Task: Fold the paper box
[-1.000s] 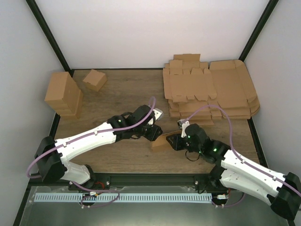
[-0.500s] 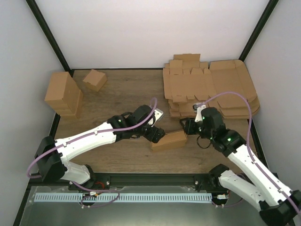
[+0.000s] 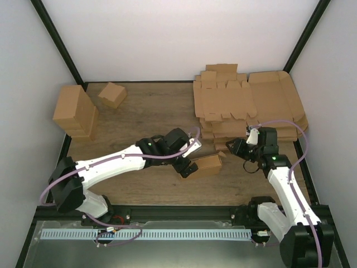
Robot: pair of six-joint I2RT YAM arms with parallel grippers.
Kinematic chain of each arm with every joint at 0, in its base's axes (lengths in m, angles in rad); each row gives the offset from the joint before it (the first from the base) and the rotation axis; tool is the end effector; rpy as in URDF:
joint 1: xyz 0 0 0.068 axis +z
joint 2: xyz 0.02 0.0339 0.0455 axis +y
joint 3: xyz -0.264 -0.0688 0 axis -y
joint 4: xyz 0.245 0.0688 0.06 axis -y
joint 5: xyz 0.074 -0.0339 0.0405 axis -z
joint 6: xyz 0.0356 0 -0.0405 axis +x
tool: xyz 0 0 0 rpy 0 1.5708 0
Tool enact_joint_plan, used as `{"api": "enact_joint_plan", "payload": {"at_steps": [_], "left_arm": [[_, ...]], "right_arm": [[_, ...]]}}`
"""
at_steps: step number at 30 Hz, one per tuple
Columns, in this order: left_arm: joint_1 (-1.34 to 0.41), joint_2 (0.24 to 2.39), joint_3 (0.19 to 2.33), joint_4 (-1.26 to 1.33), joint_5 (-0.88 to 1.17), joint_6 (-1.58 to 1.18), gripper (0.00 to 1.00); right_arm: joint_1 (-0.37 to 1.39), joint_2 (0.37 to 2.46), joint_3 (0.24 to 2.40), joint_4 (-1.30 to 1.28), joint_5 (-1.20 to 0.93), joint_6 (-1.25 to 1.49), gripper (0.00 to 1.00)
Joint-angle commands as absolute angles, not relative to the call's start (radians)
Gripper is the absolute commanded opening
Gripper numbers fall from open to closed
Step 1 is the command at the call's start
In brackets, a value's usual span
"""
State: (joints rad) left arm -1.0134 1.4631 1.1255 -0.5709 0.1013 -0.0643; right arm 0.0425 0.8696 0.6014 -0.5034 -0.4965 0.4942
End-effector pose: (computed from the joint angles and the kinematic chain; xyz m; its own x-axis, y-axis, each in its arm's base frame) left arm 0.1609 -0.2649 0.2651 -0.4726 0.6374 -0.6085 0.8486 0.5155 -0.1191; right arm 0.1764 0.0245 0.2347 -0.7928 0.3837 -0.4735 -0.0028 0.7746 0.6324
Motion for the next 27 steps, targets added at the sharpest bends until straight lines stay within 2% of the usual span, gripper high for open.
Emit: {"api": "enact_joint_plan", "payload": {"at_steps": [1,9,17,24,27], "left_arm": [[-1.031,1.536,1.177,-0.604,0.102,0.076,1.0],[-1.032,1.7,1.29,-0.672,0.138,0.124,1.0],[-1.055,1.747,1.314,-0.703,0.057,0.142,0.88],[-1.059,1.738,1.315,-0.748,-0.013,0.161,0.71],[-1.058,1.719,1.299,-0.775,-0.038,0.163,0.69]], "right_arm": [[0.035,0.866,0.598,-0.432,-0.574,0.504,0.38],[0.035,0.835,0.571,-0.433,-0.562,0.495,0.38],[0.035,0.831,0.569,-0.428,-0.558,0.49,0.38],[0.035,0.833,0.568,-0.426,-0.574,0.48,0.37],[0.035,0.842,0.57,-0.421,-0.607,0.458,0.37]]}}
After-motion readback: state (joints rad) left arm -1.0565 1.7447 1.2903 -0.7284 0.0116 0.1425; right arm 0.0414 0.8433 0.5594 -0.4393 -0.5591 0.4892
